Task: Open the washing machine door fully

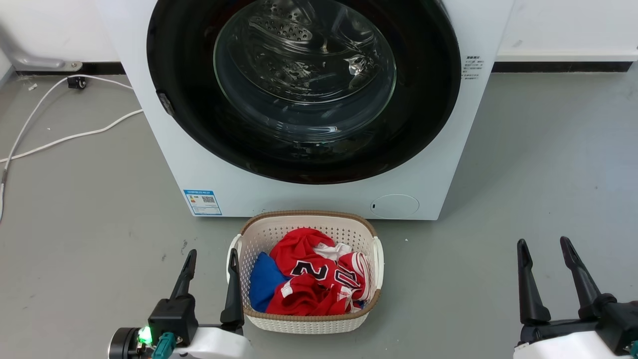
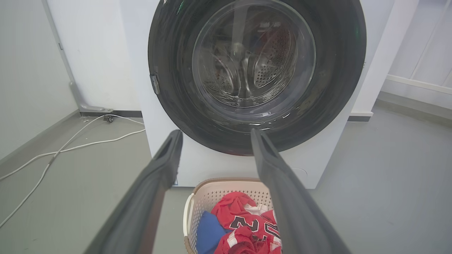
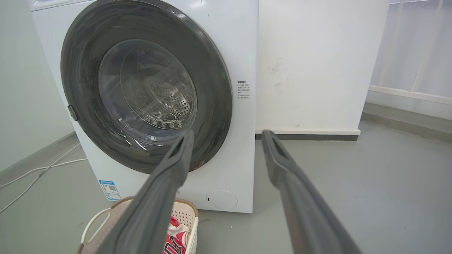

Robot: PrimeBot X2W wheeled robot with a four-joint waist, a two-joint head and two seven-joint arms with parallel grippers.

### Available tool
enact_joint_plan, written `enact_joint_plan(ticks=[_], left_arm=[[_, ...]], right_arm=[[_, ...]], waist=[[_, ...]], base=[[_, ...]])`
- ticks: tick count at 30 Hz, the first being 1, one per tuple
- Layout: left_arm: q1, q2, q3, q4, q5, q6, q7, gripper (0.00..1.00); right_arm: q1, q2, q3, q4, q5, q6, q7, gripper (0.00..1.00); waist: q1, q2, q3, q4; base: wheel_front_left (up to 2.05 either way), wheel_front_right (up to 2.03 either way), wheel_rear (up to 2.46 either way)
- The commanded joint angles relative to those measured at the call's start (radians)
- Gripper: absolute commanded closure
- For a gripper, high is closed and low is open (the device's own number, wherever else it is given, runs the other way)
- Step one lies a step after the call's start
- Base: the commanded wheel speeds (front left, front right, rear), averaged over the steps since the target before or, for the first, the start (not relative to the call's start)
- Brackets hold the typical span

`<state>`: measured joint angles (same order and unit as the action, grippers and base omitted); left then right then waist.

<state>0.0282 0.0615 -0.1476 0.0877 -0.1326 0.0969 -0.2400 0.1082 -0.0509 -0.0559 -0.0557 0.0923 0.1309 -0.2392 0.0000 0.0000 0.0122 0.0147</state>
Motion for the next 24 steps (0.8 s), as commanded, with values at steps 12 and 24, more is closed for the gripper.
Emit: enact_joint_plan(ticks=[12, 24], left_arm=[[0.022, -0.007, 0.006, 0.0, 0.087, -0.004, -0.028, 0.0], [0.023, -0.011, 0.013, 0.011, 0.081, -0.013, -0.026, 0.0]], right_arm=[[0.024, 0.001, 0.007, -0.015, -0.072, 0.0, -0.027, 0.0], [0.024, 0.001, 0.002, 0.011, -0.03, 0.0, -0.026, 0.0]], waist=[[0.0, 0.0, -0.002, 0.003], [0.0, 0.0, -0.002, 0.004]], base=[[0.0, 0.0, 0.0], [0.0, 0.0, 0.0]])
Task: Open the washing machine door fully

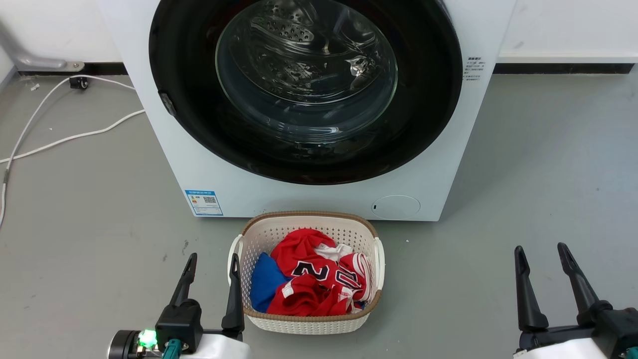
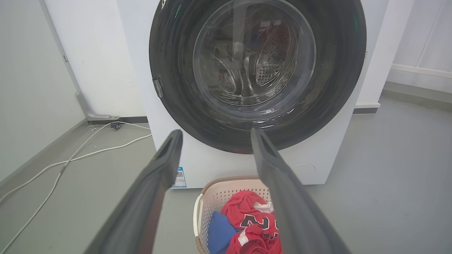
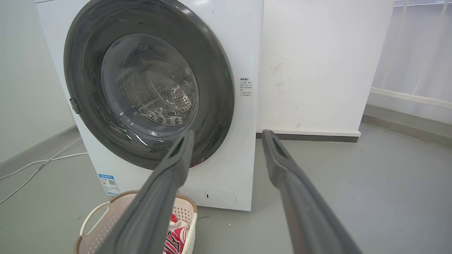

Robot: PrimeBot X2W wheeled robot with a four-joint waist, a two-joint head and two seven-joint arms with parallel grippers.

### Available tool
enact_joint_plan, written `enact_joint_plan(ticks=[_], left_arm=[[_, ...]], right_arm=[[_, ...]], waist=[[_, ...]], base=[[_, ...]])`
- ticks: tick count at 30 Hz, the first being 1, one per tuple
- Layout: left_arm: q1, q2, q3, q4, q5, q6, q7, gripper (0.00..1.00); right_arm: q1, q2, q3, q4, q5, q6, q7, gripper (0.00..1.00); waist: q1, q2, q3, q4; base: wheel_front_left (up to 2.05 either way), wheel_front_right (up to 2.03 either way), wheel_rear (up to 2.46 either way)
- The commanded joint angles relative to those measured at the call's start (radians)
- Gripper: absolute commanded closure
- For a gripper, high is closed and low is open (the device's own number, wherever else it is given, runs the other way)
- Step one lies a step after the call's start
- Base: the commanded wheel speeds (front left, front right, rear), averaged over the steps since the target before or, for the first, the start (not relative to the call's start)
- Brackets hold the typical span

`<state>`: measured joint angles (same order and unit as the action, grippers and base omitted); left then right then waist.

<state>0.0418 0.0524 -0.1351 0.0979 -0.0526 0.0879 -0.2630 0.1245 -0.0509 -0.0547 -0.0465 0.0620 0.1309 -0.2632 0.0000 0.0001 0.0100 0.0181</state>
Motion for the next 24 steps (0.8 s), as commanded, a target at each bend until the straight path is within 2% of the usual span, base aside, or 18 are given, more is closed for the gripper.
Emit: enact_joint_plan(ticks=[1, 13, 14, 15, 19, 22, 24], left_arm=[[0.01, -0.002, 0.0, 0.002, 0.0, -0.004, -0.003, 0.0], [0.01, -0.003, -0.002, 0.012, -0.011, 0.002, -0.003, 0.0], [0.011, -0.003, -0.003, 0.013, -0.011, 0.003, -0.003, 0.0], [0.011, -0.003, -0.003, 0.013, -0.012, 0.003, -0.003, 0.0], [0.011, -0.003, -0.005, 0.013, -0.013, 0.005, -0.003, 0.0], [0.01, -0.003, -0.005, 0.013, -0.015, 0.007, -0.003, 0.0], [0.01, -0.003, -0.005, 0.013, -0.015, 0.008, -0.003, 0.0]], right_arm=[[0.008, 0.001, 0.001, 0.003, 0.003, 0.0, -0.002, 0.0], [0.012, 0.001, 0.008, 0.024, 0.041, 0.0, -0.002, 0.0], [0.011, 0.001, 0.008, 0.024, 0.044, 0.0, -0.002, 0.63], [0.011, 0.001, 0.011, 0.026, 0.05, 0.0, -0.002, 1.0], [0.009, 0.001, 0.009, 0.028, 0.083, 0.0, -0.002, 1.0], [0.003, 0.001, 0.022, 0.024, 0.177, 0.0, -0.002, 1.0], [-0.001, 0.001, 0.028, 0.023, 0.282, 0.0, -0.002, 1.0]], waist=[[0.0, -0.0001, 0.0, 0.0], [0.0, -0.0001, -0.006, 0.003], [0.0, -0.0001, -0.006, 0.003], [0.0, -0.0001, -0.006, 0.003], [0.0, -0.0001, -0.006, 0.003], [0.0, -0.0001, -0.006, 0.003], [0.0, -0.0001, -0.006, 0.003]], base=[[0.0, 0.0, 0.0], [0.0, 0.0, 0.0], [0.0, 0.0, 0.0], [0.0, 0.0, 0.0], [0.0, 0.0, 0.0], [0.0, 0.0, 0.0], [0.0, 0.0, 0.0]])
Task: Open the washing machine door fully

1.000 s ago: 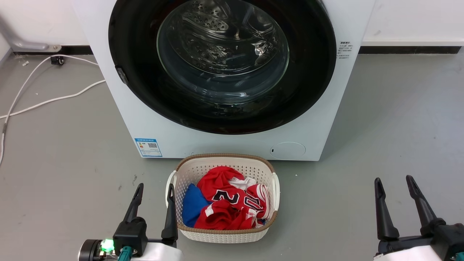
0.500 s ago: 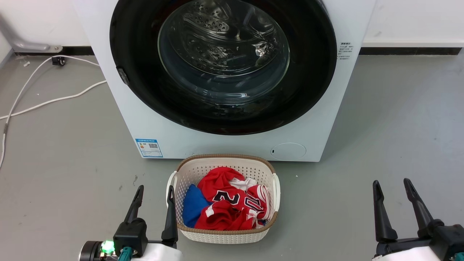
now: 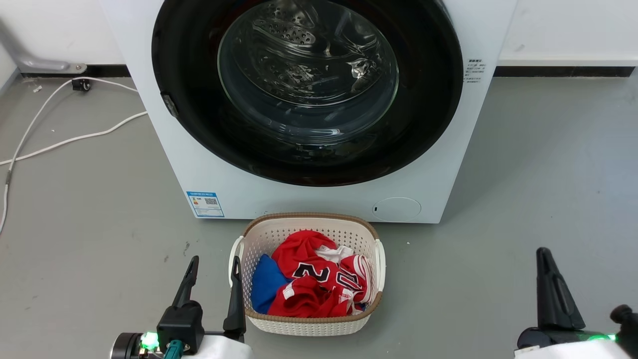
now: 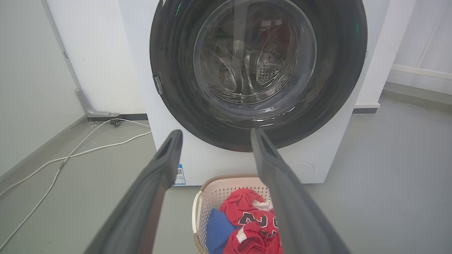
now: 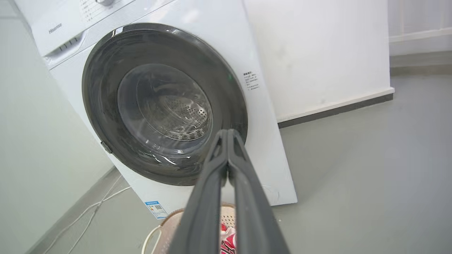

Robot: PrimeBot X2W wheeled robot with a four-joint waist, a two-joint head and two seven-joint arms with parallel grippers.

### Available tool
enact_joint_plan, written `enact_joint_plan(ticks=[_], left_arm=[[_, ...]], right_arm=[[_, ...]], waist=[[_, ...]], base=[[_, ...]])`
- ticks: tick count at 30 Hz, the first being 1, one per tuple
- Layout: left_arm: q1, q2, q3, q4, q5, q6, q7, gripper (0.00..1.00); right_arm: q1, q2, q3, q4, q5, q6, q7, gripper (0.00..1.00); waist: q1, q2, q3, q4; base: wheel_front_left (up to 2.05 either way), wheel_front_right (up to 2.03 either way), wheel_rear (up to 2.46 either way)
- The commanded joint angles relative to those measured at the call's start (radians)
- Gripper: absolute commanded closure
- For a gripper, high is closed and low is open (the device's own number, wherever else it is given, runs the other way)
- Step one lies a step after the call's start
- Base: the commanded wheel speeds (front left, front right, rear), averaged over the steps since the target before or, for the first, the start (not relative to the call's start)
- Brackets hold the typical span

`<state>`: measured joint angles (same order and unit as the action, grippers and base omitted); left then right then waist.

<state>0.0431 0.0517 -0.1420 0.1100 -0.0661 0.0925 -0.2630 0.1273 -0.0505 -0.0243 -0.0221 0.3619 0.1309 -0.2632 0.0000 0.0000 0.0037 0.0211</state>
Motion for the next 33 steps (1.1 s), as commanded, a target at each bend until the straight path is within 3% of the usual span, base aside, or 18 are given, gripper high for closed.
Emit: enact_joint_plan(ticks=[1, 10, 17, 23, 29, 33], left_arm=[[0.009, -0.002, 0.002, 0.002, -0.002, 0.005, -0.003, 0.0], [0.008, -0.002, 0.001, 0.005, -0.005, 0.003, -0.003, 0.0], [0.012, -0.002, 0.001, 0.006, -0.006, 0.005, -0.003, 0.0], [0.008, -0.002, 0.002, 0.006, -0.002, 0.008, -0.003, 0.0], [0.007, -0.002, 0.004, 0.004, 0.0, 0.008, -0.003, 0.0], [0.007, -0.002, 0.004, 0.004, 0.0, 0.007, -0.003, 0.0]], right_arm=[[-0.006, 0.001, 0.0, 0.0, 0.032, 0.0, -0.002, 1.0], [-0.022, 0.001, 0.042, 0.048, 0.623, 0.0, -0.002, 1.0], [-0.024, 0.001, 0.105, 0.057, 1.0, 0.0, -0.002, 1.0], [-0.017, 0.0, 0.118, 0.003, 1.21, 0.0, 0.025, 1.0], [0.012, -0.001, 0.047, -0.062, 1.407, 0.0, 0.216, 1.0], [0.03, -0.001, -0.017, -0.066, 1.463, 0.0, 0.322, 1.0]], waist=[[0.0, 0.0, 0.0, 0.0], [0.0, 0.0, -0.002, 0.0], [0.0, 0.0, -0.001, 0.003], [0.0, 0.0, 0.0, 0.003], [0.0, 0.0, 0.001, 0.002], [0.0, 0.0, 0.002, 0.002]], base=[[0.0, 0.0, 0.0], [0.0, 0.0, 0.0], [0.0, 0.0, 0.0], [0.0, 0.0, 0.0], [0.0, 0.0, 0.0], [0.0, 0.0, 0.0]])
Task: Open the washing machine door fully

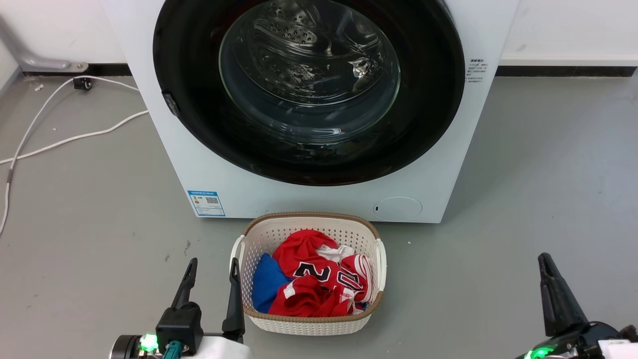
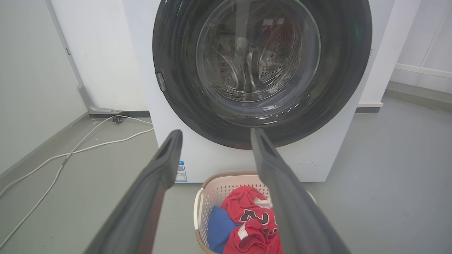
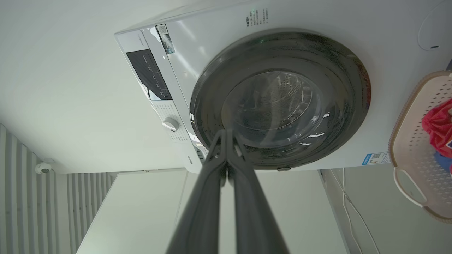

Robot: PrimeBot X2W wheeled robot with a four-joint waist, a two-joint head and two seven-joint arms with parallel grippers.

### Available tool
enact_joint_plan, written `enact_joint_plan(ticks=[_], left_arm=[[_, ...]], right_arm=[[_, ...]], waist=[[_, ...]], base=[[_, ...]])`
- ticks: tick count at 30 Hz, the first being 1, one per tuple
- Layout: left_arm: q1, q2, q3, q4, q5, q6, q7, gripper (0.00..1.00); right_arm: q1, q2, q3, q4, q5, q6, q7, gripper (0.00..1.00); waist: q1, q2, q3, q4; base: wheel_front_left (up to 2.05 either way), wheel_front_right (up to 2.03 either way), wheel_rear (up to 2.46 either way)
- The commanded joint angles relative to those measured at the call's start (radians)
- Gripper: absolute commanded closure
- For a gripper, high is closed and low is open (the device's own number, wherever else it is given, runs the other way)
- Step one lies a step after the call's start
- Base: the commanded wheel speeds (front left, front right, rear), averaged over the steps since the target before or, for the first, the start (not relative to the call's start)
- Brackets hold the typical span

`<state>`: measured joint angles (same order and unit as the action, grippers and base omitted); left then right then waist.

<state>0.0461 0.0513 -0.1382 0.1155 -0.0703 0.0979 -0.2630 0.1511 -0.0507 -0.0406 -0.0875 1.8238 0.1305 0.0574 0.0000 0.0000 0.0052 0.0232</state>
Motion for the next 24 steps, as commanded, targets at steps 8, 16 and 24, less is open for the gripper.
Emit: enact_joint_plan(ticks=[8, 16, 24], left_arm=[[0.004, -0.002, -0.001, -0.003, 0.005, 0.004, -0.003, 0.0], [0.0, -0.002, -0.001, -0.006, 0.007, 0.005, -0.003, 0.0], [-0.039, -0.002, 0.001, -0.017, 0.013, 0.003, -0.003, 0.0]], right_arm=[[0.005, 0.001, -0.026, 0.016, -0.021, 0.0, 0.039, 1.0], [-0.008, 0.001, -0.012, 0.017, -0.031, 0.0, 0.025, 1.0], [-0.104, 0.0, -0.087, 0.053, -0.072, 0.0, 0.032, 1.0]], waist=[[0.0, 0.0, 0.005, 0.003], [0.0, 0.0, 0.016, 0.007], [0.0, 0.0, 0.069, 0.016]], base=[[0.0, 0.0, 0.0], [0.0, 0.0, 0.0], [0.0, 0.0, 0.0]])
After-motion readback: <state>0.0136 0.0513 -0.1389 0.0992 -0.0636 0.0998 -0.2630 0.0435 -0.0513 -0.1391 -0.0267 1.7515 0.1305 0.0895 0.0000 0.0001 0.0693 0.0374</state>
